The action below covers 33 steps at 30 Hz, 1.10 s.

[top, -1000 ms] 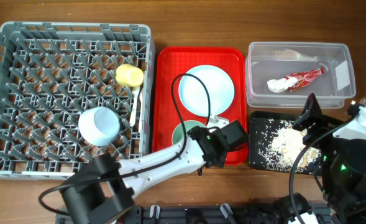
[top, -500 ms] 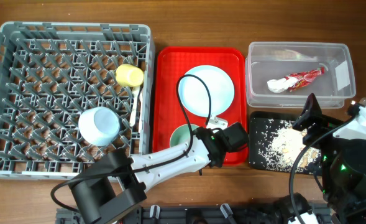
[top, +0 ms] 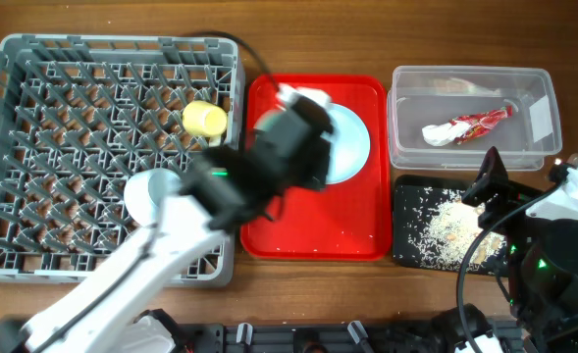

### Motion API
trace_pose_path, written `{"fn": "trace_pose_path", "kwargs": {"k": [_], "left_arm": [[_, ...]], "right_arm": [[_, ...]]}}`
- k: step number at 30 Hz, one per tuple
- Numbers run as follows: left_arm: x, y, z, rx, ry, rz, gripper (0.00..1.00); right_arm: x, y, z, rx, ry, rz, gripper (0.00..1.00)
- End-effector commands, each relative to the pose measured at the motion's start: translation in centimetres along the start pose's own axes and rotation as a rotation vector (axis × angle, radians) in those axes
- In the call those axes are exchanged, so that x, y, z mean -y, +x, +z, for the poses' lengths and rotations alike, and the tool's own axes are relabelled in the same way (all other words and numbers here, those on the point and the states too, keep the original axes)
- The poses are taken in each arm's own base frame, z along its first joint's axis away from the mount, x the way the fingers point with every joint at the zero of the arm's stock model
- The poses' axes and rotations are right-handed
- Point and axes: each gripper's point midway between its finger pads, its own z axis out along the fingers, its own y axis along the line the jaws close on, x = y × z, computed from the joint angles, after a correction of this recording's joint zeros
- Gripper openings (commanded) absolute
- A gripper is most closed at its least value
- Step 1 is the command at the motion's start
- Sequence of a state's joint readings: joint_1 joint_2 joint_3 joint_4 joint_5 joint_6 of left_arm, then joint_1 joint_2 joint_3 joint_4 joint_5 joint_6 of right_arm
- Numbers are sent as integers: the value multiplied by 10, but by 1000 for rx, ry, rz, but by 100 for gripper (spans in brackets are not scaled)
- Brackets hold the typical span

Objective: Sort waste into correct bins and load items into the dishwasher rack
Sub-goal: 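Lift the pale green bowl with the left gripper and carry it over the rack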

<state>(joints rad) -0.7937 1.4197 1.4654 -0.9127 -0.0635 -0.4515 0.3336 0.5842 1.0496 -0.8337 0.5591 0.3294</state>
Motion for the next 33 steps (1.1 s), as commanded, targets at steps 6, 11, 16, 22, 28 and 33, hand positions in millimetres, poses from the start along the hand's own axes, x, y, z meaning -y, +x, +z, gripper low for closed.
{"fn": "trace_pose_path", "kwargs": {"k": [6,11,16,22,28,33], "left_arm": [[-93,-95,-64,192,453,-194,4],[-147,-127,-80,215,805,-325,4],[-202,-133,-48,154,990,-400,4],[-263,-111,30,81,991,-586,4],[-312,-88,66,63,975,-735,4],[-336,-85,56,106,952,-766,6]], "right_arm": [[3,-4,-1,14,15,18,100],[3,-4,-1,12,15,17,100],[3,-4,-1,12,15,16,100],[3,-4,-1,12,15,17,99],[3,-4,-1,12,15,17,100],[3,-4,-1,12,15,17,100]]}}
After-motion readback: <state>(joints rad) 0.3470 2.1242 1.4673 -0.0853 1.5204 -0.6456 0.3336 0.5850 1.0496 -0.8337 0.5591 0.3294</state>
